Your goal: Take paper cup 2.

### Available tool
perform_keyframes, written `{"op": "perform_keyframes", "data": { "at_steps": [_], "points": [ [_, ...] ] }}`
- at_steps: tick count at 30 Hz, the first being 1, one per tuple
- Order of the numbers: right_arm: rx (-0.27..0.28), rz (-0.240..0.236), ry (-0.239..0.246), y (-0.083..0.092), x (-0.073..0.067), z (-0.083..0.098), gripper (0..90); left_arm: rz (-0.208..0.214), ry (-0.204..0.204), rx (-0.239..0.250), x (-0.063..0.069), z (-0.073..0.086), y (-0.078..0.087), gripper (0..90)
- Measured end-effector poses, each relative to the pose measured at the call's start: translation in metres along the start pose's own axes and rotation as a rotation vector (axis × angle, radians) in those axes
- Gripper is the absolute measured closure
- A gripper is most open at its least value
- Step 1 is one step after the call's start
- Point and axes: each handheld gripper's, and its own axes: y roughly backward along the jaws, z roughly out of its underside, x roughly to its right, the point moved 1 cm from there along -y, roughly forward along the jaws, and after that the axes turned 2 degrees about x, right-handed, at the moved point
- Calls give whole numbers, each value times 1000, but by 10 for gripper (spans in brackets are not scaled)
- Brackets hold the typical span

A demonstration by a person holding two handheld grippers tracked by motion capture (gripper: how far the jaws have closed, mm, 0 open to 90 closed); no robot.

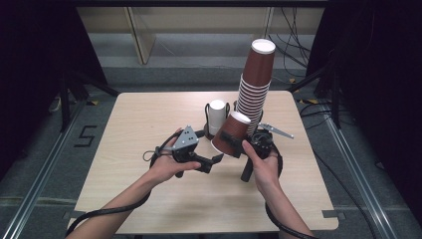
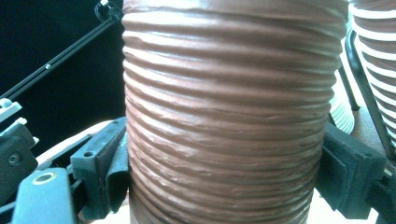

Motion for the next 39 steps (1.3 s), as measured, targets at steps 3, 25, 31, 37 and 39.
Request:
{"op": "perform_keyframes", "data": {
  "at_steps": [3,25,31,37,39],
  "points": [
    [6,7,-4,-1,1,1,164,4,-7,-6,1,1,-3,0],
    [6,22,-30,-6,-1,4,165,29,-3,-10,9,-1,-21,0],
    [3,19,-26,-7,-3,5,164,31,4,-20,8,-1,-27,0],
    [-1,18,-18,-8,-3,7,164,32,8,-28,6,0,-33,0],
    [-5,21,-17,-8,-4,8,165,30,16,-30,6,0,-35,0]
  ]
}}
